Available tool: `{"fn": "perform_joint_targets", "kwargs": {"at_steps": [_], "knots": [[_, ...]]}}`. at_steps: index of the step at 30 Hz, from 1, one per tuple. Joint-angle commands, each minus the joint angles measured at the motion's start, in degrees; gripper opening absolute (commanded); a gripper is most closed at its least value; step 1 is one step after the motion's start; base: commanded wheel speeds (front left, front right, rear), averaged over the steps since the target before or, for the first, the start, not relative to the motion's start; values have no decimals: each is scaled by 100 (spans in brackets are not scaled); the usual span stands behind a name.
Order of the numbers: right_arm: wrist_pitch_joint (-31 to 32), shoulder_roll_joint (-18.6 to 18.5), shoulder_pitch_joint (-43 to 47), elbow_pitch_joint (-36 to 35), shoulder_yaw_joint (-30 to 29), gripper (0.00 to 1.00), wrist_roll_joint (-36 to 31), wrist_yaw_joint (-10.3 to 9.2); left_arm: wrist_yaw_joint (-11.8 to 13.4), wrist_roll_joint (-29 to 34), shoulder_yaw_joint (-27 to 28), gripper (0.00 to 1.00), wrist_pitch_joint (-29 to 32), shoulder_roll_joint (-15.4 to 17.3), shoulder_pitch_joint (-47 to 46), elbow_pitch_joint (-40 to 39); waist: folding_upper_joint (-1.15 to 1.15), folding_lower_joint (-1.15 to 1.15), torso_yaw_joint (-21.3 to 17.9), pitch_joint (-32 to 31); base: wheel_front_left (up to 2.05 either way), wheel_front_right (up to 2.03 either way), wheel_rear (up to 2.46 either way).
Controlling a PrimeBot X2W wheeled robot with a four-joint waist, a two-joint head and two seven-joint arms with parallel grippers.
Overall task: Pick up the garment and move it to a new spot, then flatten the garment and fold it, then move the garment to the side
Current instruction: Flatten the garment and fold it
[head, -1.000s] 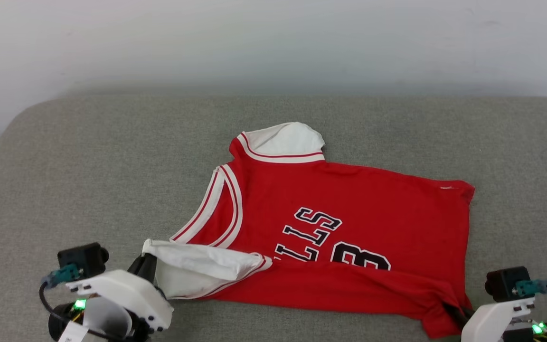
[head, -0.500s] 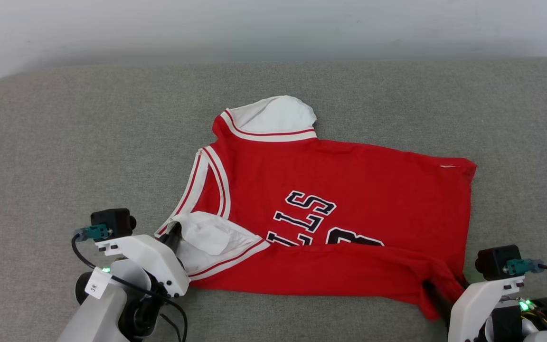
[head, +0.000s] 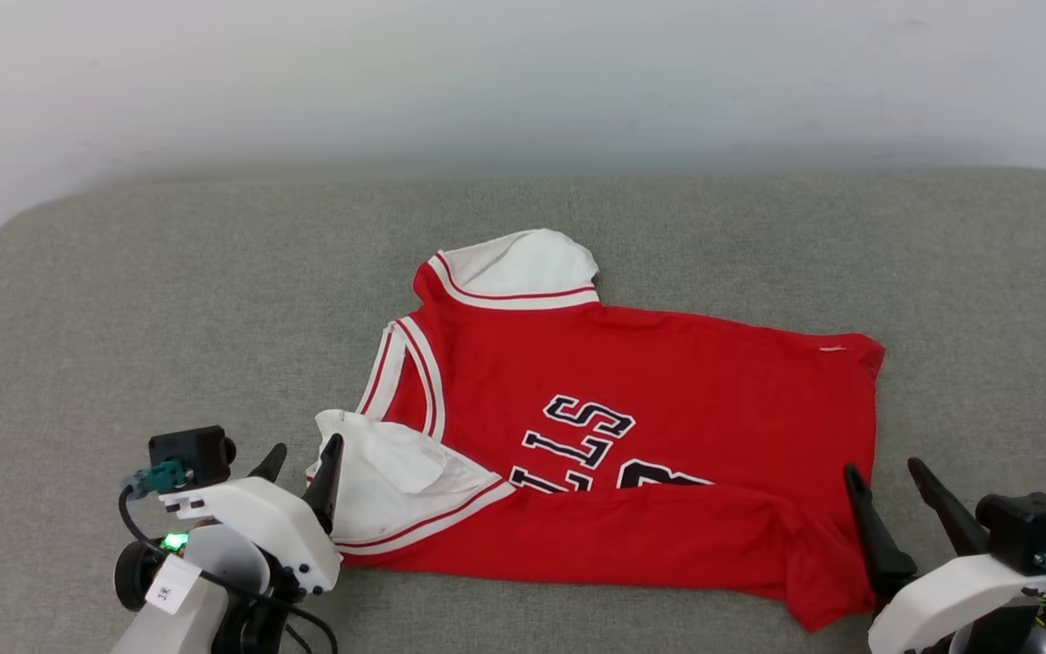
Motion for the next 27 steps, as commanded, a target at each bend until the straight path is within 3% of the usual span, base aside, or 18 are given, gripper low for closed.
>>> {"fn": "perform_joint_targets", "kwargs": {"at_steps": [1,5,17,27], "knots": [[-164,46,54,-89,-44,100,-85,-2,76,24,29,100,3,58,127,-110,0,0,-20,-179,0,0,0],[-406,164,193,-298,-125,100,-232,-2,259,-37,63,100,325,311,420,-477,0,0,-73,-363,0,0,0],[-233,444,419,-980,-178,100,-447,-3,658,-651,65,100,2611,1243,663,-1671,0,0,-295,-110,0,0,0],[-177,506,173,-989,-171,100,-456,-3,713,-1074,-54,100,3553,1246,486,-1338,0,0,-569,378,0,0,0]]}}
